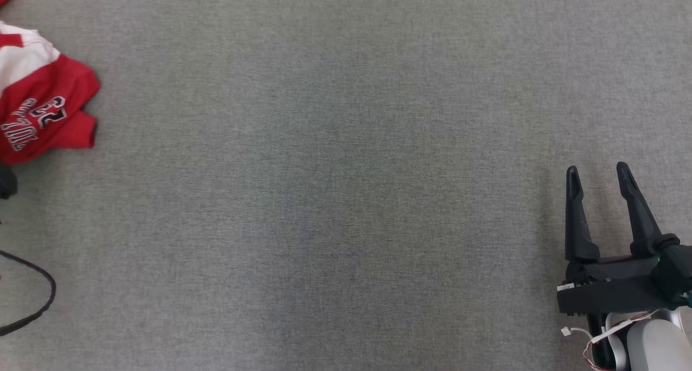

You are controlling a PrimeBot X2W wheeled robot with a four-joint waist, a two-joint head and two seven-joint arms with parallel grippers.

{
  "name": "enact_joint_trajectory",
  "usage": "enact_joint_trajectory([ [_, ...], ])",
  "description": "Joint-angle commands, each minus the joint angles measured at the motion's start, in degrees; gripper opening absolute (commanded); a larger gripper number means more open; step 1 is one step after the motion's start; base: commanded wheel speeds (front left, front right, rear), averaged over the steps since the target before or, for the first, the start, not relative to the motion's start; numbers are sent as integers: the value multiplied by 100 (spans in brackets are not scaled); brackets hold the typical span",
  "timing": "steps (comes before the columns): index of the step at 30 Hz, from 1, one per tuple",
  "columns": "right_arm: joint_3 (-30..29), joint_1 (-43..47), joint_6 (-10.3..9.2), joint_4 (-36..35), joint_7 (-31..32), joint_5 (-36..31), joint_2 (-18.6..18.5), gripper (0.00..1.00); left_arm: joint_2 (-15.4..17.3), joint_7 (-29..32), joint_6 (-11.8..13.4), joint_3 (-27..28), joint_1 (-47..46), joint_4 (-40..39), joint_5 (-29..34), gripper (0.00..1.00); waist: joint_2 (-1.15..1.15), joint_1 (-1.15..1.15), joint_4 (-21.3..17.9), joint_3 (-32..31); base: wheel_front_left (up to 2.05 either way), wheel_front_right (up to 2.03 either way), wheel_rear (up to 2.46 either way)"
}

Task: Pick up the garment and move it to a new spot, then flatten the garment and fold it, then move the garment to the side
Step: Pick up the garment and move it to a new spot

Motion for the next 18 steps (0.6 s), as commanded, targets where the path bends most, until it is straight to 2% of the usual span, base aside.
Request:
enact_joint_trajectory([
  [1, -7, -59, -12, -22, -11, -22, -19, 100, 32, 110, 34, 12, -38, 131, -36, 100, -2, -1, -70, 58, 0, 0, 0],
  [5, 9, -62, -12, -43, 11, -37, -10, 100, -30, 336, 14, -25, -78, 356, -113, 100, -2, -1, -77, 28, 0, 0, 0],
  [7, 23, -65, -12, -56, 30, -53, 0, 100, -61, 582, 93, -49, -75, 534, -141, 100, -2, -1, -83, 8, 0, 0, 0],
  [8, 30, -67, -12, -60, 37, -57, 2, 100, -87, 751, 111, -74, -63, 630, -158, 87, -2, -1, -89, -2, 0, 0, 0],
  [9, 42, -70, -12, -60, 41, -60, 6, 100, -86, 873, 103, -98, -72, 691, -175, 38, -2, -1, -97, -10, 0, 0, 0],
  [10, 52, -73, -12, -55, 41, -59, 9, 100, -75, 933, 100, -107, -91, 732, -179, 0, -2, -1, -109, -18, 0, 0, 0],
  [14, 71, -59, -12, -19, 24, -58, 31, 100, -44, 811, 129, -152, -117, 718, -129, 0, -2, -1, -151, -88, 0, 0, 0],
  [18, 81, -61, -12, 77, -26, -4, 57, 100, 75, 260, 162, -202, -218, 522, 24, 0, -2, -1, -183, -235, 0, 0, 0],
])
